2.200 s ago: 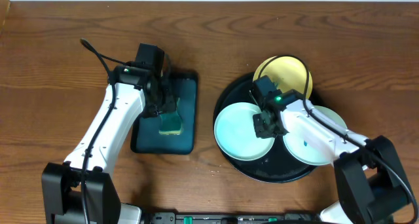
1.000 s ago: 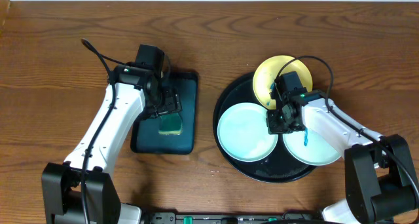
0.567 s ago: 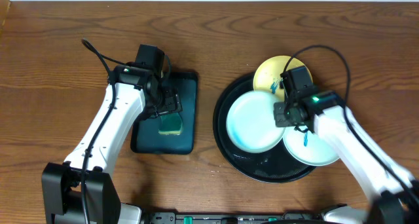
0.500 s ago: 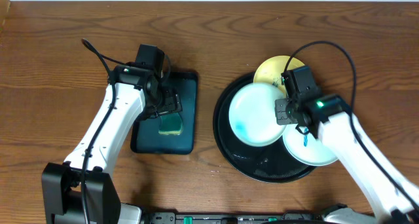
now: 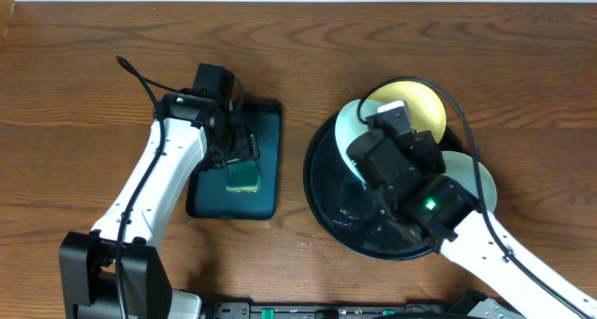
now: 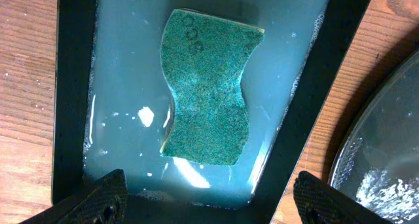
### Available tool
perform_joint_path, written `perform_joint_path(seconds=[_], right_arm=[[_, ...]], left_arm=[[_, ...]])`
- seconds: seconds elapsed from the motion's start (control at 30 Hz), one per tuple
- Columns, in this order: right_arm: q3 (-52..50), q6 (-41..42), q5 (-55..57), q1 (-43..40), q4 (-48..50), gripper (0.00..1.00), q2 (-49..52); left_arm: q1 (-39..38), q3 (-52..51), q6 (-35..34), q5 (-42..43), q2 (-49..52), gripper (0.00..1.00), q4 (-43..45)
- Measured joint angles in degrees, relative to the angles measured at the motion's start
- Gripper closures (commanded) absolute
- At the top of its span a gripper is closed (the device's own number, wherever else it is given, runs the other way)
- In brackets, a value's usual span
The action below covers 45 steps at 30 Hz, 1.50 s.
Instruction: Clean dirty plates on tray and stack at the side
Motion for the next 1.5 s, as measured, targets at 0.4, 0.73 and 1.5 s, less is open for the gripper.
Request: perform_joint_path(seconds=[0.4, 0.73, 1.5], right_arm=[[0.00, -4.26, 10.47, 7.96, -0.04, 0.99, 0.00], [0.00, -5.25, 13.38, 9.94, -0.02, 0.99, 0.00], [0.00, -5.42, 14.27, 9.92, 2.05, 0.99, 0.00]], left_arm=[[0.00, 0.00, 0.00, 0.00, 0.00, 0.18, -0.02], [0.00, 0.00, 0.00, 0.02, 0.02, 0.18, 0.00], [0.00, 0.00, 0.00, 0.00, 0.00, 0.18, -0.02]])
